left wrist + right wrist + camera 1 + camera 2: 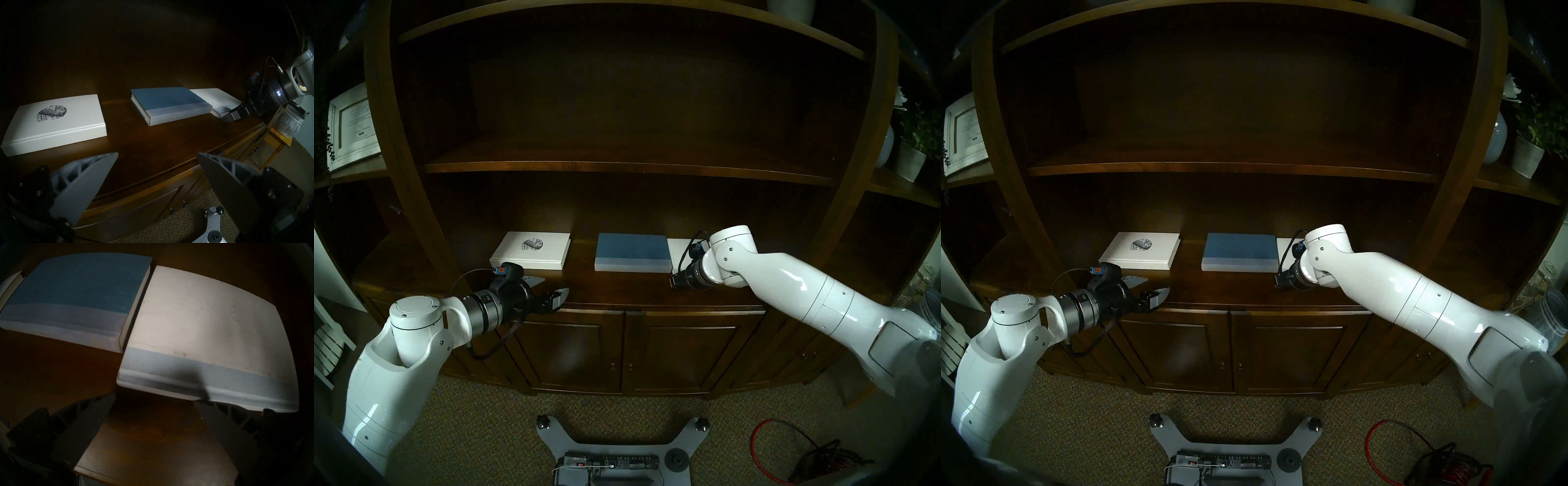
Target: Close the books and align them horizontally on the shelf
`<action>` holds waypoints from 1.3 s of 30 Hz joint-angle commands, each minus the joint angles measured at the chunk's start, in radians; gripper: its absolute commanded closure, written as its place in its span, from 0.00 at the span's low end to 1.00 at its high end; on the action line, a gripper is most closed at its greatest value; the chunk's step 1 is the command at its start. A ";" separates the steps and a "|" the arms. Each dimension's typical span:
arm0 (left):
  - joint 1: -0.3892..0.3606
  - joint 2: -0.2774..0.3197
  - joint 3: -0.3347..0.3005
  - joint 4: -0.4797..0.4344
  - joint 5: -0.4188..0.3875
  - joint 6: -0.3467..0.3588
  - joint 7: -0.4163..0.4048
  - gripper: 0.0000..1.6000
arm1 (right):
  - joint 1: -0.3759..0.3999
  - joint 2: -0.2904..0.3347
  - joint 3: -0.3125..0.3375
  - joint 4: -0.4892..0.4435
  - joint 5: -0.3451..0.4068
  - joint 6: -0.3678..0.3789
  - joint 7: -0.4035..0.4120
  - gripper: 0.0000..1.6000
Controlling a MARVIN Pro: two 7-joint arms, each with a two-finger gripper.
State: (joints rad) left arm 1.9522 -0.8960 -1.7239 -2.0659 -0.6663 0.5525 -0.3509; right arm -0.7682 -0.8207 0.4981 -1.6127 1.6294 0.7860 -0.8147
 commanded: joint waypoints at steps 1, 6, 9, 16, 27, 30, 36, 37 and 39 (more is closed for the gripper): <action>-0.018 0.001 -0.012 -0.024 -0.002 -0.010 0.000 0.00 | 0.040 0.058 0.056 -0.122 0.031 0.005 -0.023 0.00; -0.018 0.002 -0.012 -0.023 -0.002 -0.009 -0.001 0.00 | 0.055 0.071 0.063 -0.180 0.035 0.014 -0.044 0.00; -0.018 0.002 -0.011 -0.022 -0.002 -0.009 -0.001 0.00 | 0.068 0.083 0.074 -0.235 0.033 0.015 -0.063 0.00; -0.018 0.002 -0.011 -0.020 -0.002 -0.008 -0.001 0.00 | 0.076 0.108 0.085 -0.337 0.029 0.027 -0.102 0.00; -0.018 0.003 -0.009 -0.018 -0.001 -0.007 -0.002 0.00 | 0.031 0.206 0.084 -0.511 0.003 0.007 -0.117 0.00; -0.017 0.003 -0.009 -0.017 -0.001 -0.006 -0.002 0.00 | 0.021 0.240 0.087 -0.561 0.001 -0.002 -0.118 0.00; -0.016 0.003 -0.008 -0.015 -0.001 -0.005 -0.003 0.00 | -0.001 0.314 0.088 -0.668 0.003 -0.014 -0.125 0.00; -0.016 0.003 -0.008 -0.014 -0.001 -0.005 -0.003 0.00 | -0.002 0.320 0.088 -0.675 0.004 -0.016 -0.123 0.00; -0.016 0.003 -0.007 -0.014 -0.001 -0.004 -0.003 0.00 | -0.004 0.334 0.088 -0.704 0.003 -0.018 -0.124 0.00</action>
State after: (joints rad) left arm 1.9526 -0.8948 -1.7224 -2.0634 -0.6663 0.5553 -0.3530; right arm -0.7680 -0.5775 0.5566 -2.2063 1.6451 0.7858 -0.9339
